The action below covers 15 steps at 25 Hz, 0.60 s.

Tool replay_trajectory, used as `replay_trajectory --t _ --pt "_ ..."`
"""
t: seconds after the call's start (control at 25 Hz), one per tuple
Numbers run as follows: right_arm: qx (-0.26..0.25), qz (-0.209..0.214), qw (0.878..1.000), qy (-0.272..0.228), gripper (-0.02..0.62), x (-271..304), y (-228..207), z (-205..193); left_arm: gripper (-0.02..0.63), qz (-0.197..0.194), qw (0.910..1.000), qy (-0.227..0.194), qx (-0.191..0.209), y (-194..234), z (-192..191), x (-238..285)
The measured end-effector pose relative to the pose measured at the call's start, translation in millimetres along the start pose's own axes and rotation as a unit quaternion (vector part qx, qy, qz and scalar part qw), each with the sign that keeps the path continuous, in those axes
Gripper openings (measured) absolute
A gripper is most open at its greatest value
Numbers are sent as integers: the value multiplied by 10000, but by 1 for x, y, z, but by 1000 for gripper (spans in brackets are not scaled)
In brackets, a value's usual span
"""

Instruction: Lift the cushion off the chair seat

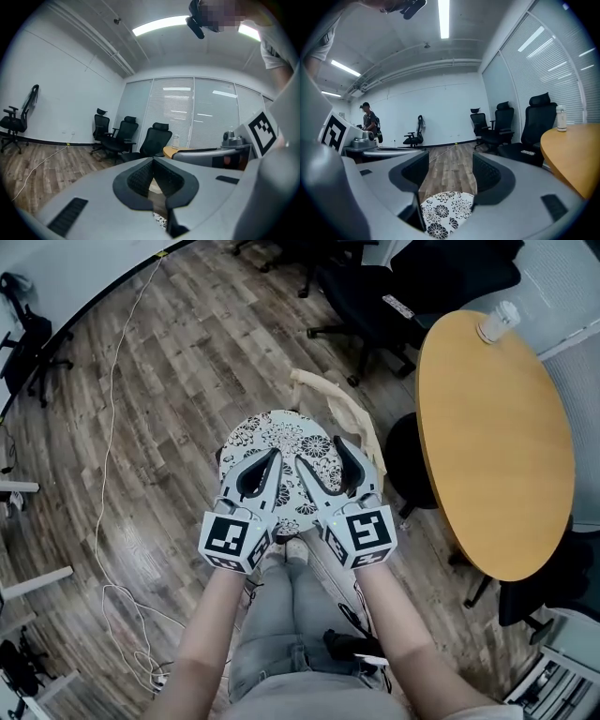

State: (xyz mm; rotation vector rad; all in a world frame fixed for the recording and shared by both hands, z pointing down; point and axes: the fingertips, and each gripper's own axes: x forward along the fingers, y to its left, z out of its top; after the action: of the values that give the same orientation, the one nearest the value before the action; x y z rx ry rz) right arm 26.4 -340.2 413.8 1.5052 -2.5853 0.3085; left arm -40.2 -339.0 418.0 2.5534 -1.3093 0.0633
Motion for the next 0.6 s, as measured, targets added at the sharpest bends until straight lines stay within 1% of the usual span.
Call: replay_trajectory --t 0.16,0.32,0.6 --pt "-4 11 9999 152 295 13 -2 -20 2 -17 10000 11 -40 8 -16 10" --pt "23 -131 9996 264 296 24 -13 -45 2 -38 9999 88 -104 17 -40 23" --pt "230 -371 9965 711 296 39 -34 -98 2 -52 9996 181 -197 27 -73 31"
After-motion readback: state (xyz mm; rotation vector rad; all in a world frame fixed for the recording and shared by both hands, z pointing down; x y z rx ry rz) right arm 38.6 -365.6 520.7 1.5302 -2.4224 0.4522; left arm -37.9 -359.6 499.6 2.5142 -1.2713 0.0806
